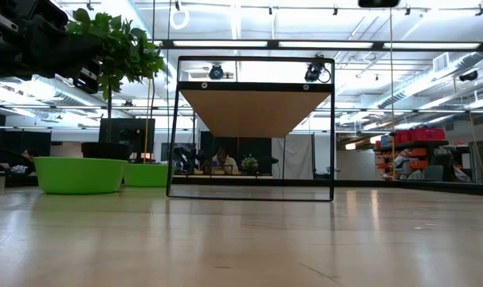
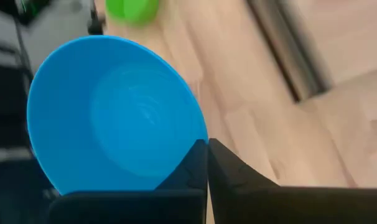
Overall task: Pick & Place Mini bowls
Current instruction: Stack the blue bowl on the blue bowl on the shelf
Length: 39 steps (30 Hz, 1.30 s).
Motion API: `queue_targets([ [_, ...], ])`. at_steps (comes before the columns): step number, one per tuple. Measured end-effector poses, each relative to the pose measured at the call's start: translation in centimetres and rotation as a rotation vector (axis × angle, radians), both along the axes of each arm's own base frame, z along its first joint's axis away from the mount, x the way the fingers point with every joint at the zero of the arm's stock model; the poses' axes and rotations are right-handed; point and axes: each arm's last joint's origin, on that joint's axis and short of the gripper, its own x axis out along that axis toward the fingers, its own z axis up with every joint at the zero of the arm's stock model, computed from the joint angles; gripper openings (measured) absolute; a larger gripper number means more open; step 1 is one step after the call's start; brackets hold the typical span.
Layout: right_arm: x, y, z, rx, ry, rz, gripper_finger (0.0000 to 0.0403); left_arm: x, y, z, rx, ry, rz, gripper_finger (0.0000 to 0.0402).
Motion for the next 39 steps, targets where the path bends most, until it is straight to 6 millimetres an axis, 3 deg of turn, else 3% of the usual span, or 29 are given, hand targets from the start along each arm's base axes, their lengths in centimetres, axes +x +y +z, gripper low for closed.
queue_targets([
  [9, 0.6, -7.1, 3.7, 0.049, -0.095, -0.268, 0.0, 0.0, 0.0, 0.0, 0.0, 0.0, 0.0, 0.003],
  [22, 0.6, -16.4, 5.5, 0.09, -0.336, -0.481, 0.0, 0.0, 0.0, 0.0, 0.0, 0.0, 0.0, 0.003],
  [28, 0.6, -19.1, 5.8, 0.136, -0.421, -0.508, 0.0, 0.0, 0.0, 0.0, 0.0, 0.0, 0.0, 0.003],
  [39, -0.1, -21.9, 5.8, 0.149, -0.425, -0.637, 0.0, 0.0, 0.0, 0.0, 0.0, 0.0, 0.0, 0.003],
])
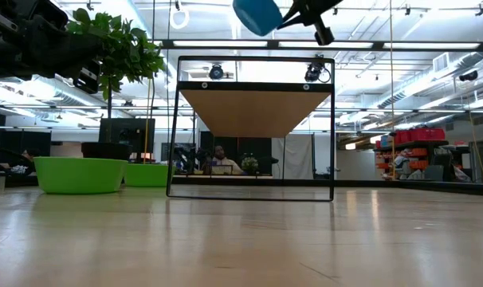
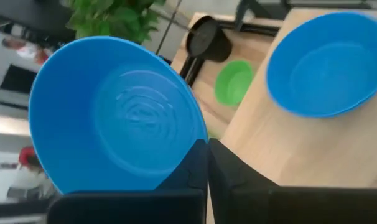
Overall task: Pick & Place Mini bowls
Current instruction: Stack the blue bowl on the blue bowl on the shelf
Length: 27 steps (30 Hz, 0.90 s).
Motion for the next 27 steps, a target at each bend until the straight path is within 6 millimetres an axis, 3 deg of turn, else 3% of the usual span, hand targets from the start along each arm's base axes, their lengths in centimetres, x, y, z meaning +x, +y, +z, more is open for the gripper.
queue_targets([
  [6, 0.8, -1.8, 2.1, -0.036, -0.016, -0.063, 0.0, 0.0, 0.0, 0.0, 0.0, 0.0, 0.0, 0.003],
  [13, 1.8, -4.5, 3.2, -0.025, -0.011, -0.116, 0.0, 0.0, 0.0, 0.0, 0.0, 0.0, 0.0, 0.003],
  [20, 3.2, -7.2, 2.3, 0.013, 0.045, -0.155, 0.0, 0.0, 0.0, 0.0, 0.0, 0.0, 0.0, 0.003],
  [27, 4.2, -9.1, -0.9, 0.095, 0.171, -0.166, 0.0, 0.0, 0.0, 0.0, 0.0, 0.0, 0.0, 0.003],
])
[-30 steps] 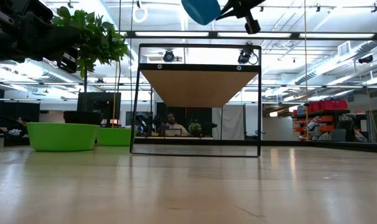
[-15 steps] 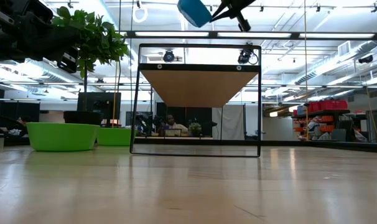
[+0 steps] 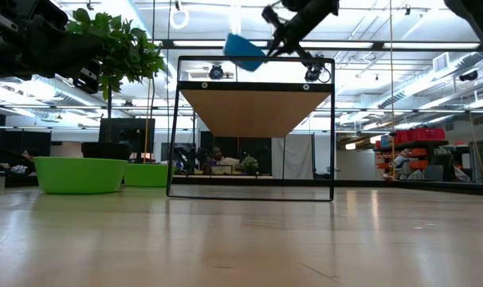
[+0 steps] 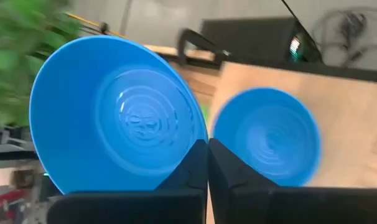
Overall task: Pick & Place Mini bowls
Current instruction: Stack the blue bowl on the blue bowl on the shelf
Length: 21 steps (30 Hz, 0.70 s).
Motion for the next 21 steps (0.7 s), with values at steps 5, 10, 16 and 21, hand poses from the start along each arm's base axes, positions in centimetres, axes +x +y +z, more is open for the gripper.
queue_targets([
  [5, 0.0, -0.7, -1.8, 0.041, 0.096, 0.018, 0.0, 0.0, 0.0, 0.0, 0.0, 0.0, 0.0, 0.003],
  [10, 0.1, -1.2, -3.1, 0.065, 0.162, 0.04, 0.0, 0.0, 0.0, 0.0, 0.0, 0.0, 0.0, 0.003],
  [16, 0.3, -1.8, -4.5, 0.079, 0.222, 0.067, 0.0, 0.0, 0.0, 0.0, 0.0, 0.001, 0.0, 0.003],
  [21, 0.4, -2.2, -5.5, 0.088, 0.261, 0.091, 0.0, 0.0, 0.0, 0.0, 0.0, 0.0, 0.0, 0.003],
])
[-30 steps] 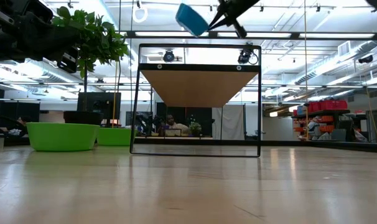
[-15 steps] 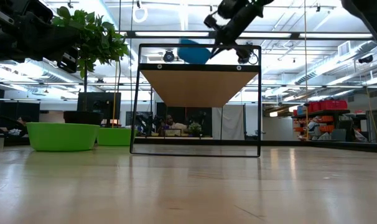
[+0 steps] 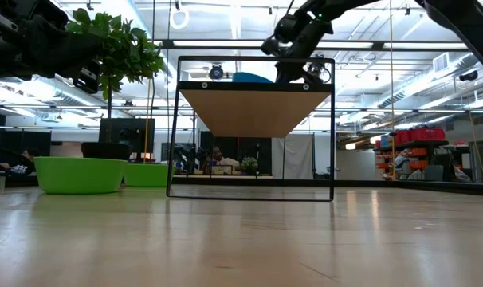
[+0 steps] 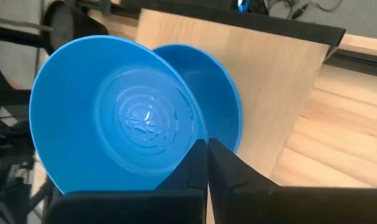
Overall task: Pick & Place Mini bowls
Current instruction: Stack the blue bowl on the blue bowl on the shelf
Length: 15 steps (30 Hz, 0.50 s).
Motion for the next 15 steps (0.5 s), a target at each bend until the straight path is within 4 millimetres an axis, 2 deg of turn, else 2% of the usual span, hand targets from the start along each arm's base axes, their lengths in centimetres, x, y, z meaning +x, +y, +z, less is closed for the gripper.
queue_targets([
  [7, 0.0, -0.2, -0.9, 0.0, 0.054, 0.033, 0.0, 0.0, 0.0, 0.01, 0.0, 0.0, 0.0, 0.003],
  [15, -0.04, -0.19, -0.89, -0.009, 0.058, 0.046, 0.0008, 0.0, 0.0, 0.01, 0.0, 0.0, 0.0, 0.003],
])
